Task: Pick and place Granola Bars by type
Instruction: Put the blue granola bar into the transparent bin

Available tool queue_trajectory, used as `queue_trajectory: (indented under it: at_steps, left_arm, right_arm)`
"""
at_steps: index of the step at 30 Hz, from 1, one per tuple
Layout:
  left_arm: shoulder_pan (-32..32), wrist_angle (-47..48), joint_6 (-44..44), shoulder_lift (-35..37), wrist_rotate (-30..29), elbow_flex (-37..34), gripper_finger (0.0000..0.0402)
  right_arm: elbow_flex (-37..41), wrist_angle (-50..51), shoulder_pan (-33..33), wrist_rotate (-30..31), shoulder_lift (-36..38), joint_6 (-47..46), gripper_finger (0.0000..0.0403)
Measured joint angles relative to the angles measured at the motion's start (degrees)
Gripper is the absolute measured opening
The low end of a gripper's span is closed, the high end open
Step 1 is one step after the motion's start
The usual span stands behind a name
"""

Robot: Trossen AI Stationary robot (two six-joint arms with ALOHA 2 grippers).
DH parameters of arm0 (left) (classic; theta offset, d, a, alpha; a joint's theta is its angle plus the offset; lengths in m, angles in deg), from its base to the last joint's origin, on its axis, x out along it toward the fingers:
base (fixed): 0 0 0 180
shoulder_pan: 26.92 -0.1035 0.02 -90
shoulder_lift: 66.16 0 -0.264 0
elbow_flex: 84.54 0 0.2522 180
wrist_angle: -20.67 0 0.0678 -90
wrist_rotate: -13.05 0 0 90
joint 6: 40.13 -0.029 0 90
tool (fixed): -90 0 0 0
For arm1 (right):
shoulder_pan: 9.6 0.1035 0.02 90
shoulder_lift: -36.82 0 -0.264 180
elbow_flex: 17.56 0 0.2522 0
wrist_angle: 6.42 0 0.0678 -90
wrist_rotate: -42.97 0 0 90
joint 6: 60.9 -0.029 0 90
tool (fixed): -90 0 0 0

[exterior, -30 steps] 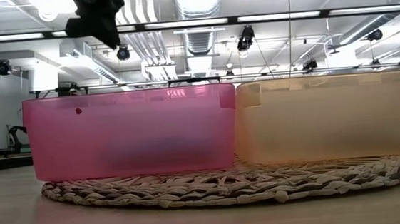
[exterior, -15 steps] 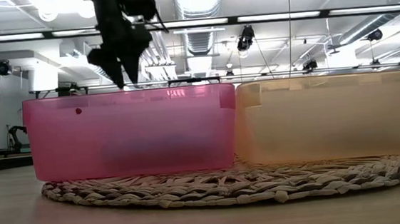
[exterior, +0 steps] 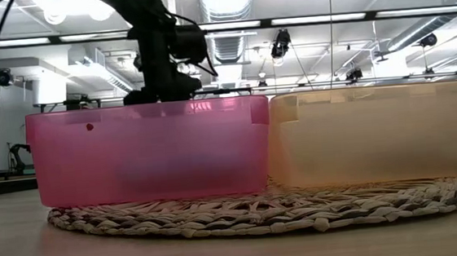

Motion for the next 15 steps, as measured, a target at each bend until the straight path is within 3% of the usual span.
queue_trajectory:
  at_steps: [15]
  left_arm:
    - [0.0, -1.4, -0.5, -6.2, 2.4, 0.0, 0.0247]
  right_arm:
    - [0.0, 1.2, 0.0, -0.1, 0.0, -1.7, 0.0008]
